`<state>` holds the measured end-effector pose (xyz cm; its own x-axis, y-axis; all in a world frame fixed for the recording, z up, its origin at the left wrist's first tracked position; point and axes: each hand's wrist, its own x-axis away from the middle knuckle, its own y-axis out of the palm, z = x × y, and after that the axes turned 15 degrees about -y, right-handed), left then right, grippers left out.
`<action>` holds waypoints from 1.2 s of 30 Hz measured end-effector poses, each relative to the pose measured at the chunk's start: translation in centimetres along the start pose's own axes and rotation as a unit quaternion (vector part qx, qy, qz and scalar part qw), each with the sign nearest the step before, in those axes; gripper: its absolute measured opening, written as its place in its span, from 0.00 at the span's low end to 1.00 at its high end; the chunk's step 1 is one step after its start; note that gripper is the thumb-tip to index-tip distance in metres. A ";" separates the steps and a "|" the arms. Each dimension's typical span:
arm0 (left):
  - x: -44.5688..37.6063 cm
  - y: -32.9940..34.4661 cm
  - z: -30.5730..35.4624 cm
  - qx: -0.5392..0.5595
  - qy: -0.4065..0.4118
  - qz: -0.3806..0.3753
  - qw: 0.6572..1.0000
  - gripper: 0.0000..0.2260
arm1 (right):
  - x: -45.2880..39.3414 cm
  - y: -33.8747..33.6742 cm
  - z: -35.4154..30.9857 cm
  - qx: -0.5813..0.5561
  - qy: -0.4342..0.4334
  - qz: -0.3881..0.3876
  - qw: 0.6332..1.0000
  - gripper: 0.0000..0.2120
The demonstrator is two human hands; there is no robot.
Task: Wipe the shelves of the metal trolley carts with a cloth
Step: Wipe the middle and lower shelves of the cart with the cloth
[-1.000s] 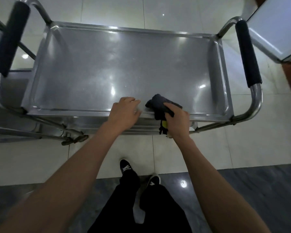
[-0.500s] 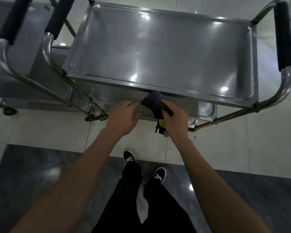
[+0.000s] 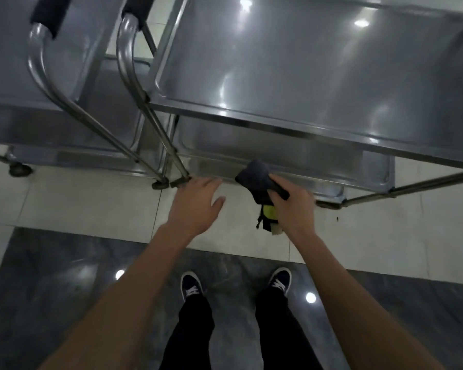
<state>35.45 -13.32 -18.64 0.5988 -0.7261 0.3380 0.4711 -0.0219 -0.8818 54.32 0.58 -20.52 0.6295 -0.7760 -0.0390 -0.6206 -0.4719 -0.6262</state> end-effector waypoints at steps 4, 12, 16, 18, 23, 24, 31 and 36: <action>-3.2 2.5 -5.3 -0.008 0.008 -0.011 1.000 0.22 | -0.8 5.2 0.4 -0.058 0.032 0.035 0.997 0.19; -11.3 6.7 -9.5 -0.006 0.015 0.032 0.999 0.22 | -5.4 11.8 4.6 -0.076 0.001 0.061 0.995 0.17; -16.5 10.2 -11.3 0.013 0.033 0.064 0.997 0.20 | -9.1 15.8 7.9 -0.088 -0.036 0.083 0.992 0.14; -19.2 11.6 -12.3 0.016 0.043 0.087 0.995 0.21 | -11.0 17.6 9.4 -0.095 -0.054 0.097 0.989 0.15; -24.2 13.9 -14.2 0.005 0.075 0.130 0.989 0.20 | -14.9 20.5 11.2 -0.093 -0.101 0.148 0.979 0.17; -24.8 14.2 -14.5 -0.001 0.082 0.139 0.987 0.20 | -15.6 20.7 11.5 -0.086 -0.107 0.154 0.978 0.16; -27.3 15.8 -15.9 -0.035 0.074 0.166 0.983 0.13 | -19.7 22.9 12.6 0.030 -0.134 0.173 0.975 0.15; -27.0 17.5 -17.3 -0.027 0.084 0.197 0.976 0.12 | -20.4 26.8 12.6 0.072 -0.142 0.139 0.977 0.12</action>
<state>16.28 -5.94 -48.86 0.6093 -0.7883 -0.0855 0.1880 0.2484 -0.9502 30.69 9.06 -46.29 0.5634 -0.7085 -0.4249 -0.7262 -0.1794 -0.6637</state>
